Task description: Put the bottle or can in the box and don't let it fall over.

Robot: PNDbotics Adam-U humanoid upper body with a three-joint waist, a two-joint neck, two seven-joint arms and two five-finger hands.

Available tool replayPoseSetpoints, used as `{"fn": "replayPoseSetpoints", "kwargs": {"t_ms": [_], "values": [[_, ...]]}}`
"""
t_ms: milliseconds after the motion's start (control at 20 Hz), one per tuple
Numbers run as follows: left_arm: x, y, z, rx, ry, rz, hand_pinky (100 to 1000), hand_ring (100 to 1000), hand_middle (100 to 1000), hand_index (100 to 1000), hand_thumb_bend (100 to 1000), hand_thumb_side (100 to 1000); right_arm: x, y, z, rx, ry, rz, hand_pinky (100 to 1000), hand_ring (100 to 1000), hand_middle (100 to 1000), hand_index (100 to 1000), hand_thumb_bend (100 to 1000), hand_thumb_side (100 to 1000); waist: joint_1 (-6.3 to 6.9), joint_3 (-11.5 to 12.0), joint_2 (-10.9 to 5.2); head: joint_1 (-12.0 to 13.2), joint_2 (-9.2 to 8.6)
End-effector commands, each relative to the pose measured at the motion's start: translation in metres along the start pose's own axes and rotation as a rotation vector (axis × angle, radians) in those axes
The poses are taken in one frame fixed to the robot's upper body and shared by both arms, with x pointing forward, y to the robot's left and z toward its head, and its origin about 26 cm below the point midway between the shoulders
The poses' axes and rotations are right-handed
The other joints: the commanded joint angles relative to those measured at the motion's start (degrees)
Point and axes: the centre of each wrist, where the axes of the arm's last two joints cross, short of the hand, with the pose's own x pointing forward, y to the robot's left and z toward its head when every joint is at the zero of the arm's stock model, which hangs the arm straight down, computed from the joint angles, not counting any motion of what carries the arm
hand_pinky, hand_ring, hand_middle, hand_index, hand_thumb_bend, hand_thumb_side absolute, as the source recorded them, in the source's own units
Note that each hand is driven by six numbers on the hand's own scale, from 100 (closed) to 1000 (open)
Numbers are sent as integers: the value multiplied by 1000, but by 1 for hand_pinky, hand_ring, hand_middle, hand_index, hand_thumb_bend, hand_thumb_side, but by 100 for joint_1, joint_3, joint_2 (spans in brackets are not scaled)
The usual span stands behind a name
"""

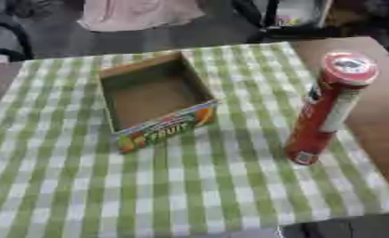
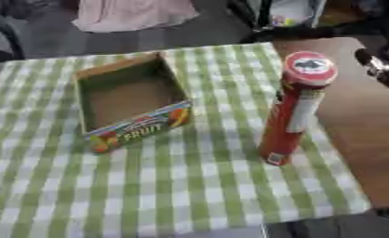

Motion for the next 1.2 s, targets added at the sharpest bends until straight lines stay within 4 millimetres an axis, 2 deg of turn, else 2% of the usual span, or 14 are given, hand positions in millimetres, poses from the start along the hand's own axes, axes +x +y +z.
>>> {"fn": "replayPoseSetpoints", "kwargs": {"t_ms": [50,450,1200], "values": [[11,7,-7,9,-42,-27,755,777,735,813,735,627,14,-9,-6,0,-35,21,682,900,966,866,695,295,-5,-9,-79,-101,31],[10,8,-7,9,-40,-29,754,779,735,813,736,626,11,-9,-3,39,-21,33,685,906,977,873,698,292,7,-37,-86,-274,36],[8,8,-6,5,-32,-35,753,782,735,813,737,626,4,-12,4,185,-2,11,714,958,1000,890,701,288,34,-110,-86,-243,23]]}}
